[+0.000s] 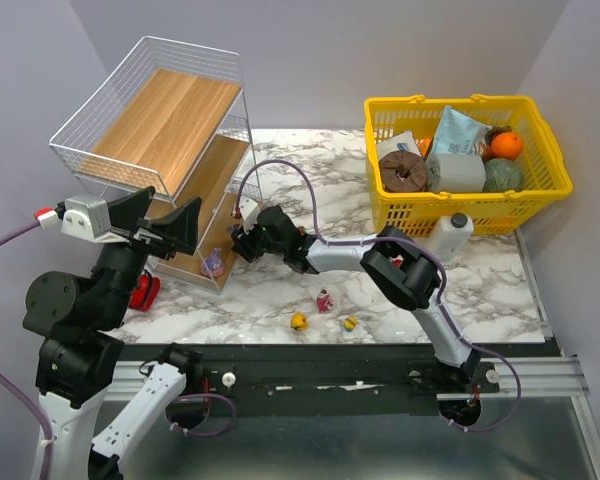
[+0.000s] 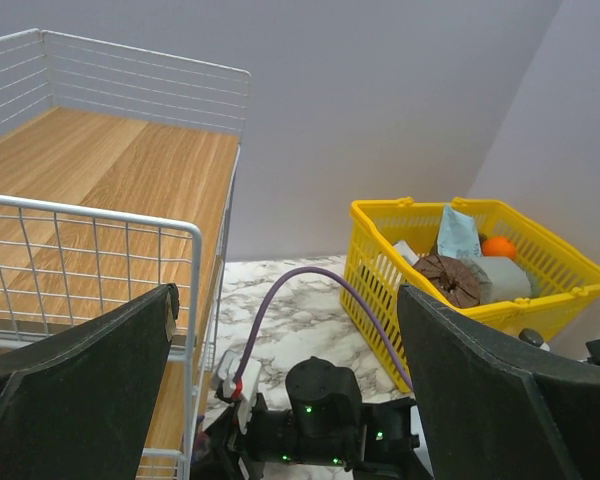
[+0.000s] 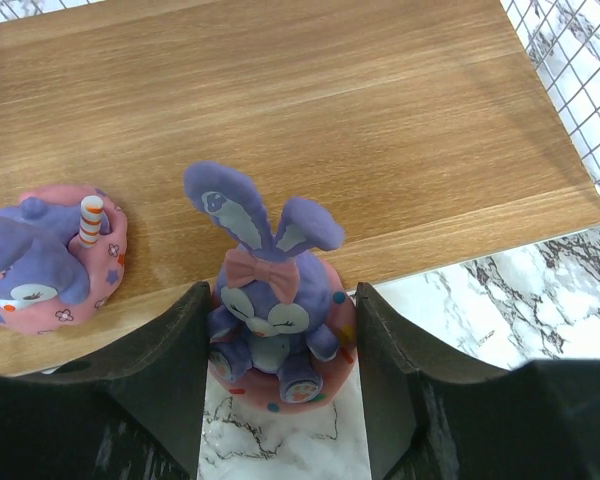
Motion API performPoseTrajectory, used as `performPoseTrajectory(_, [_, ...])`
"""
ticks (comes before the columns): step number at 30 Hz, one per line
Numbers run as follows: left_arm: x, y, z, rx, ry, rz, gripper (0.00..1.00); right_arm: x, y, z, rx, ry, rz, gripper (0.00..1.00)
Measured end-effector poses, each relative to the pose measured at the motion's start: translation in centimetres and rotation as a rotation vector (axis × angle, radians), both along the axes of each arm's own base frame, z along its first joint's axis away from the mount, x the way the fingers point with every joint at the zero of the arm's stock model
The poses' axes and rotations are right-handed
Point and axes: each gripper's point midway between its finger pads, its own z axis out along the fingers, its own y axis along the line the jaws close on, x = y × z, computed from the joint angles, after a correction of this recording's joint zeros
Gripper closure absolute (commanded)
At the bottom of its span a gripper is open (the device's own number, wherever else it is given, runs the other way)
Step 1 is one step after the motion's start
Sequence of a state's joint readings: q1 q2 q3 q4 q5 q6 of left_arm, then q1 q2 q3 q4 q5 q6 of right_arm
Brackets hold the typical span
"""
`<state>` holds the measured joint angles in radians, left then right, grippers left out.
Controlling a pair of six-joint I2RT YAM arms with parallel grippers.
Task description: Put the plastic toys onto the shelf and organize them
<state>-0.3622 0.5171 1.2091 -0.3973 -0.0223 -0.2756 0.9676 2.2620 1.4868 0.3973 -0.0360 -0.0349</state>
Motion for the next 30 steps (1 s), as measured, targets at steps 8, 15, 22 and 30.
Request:
performPoseTrajectory(8, [0.1, 0.1, 0.0, -0.002, 0.001, 0.007, 0.01, -0.1, 0.1, 0.1, 0.038, 0.019, -0.015, 0.87])
performPoseTrajectory(15, [0.1, 0.1, -0.1, -0.002, 0.004, 0.007, 0.01, 0.1, 1.1, 0.5, 0.120, 0.049, -0.035, 0.84])
performPoseTrajectory(22, [0.2, 0.1, -0.2, -0.001, 0.006, 0.007, 0.01, 0.5, 1.9, 0.5, 0.160, 0.081, -0.056, 0.78])
performPoseTrajectory(30, [0.3, 0.0, -0.4, 0.000, 0.010, 0.007, 0.01, 1.1, 2.7, 0.6, 0.186, 0.092, -0.079, 0.63])
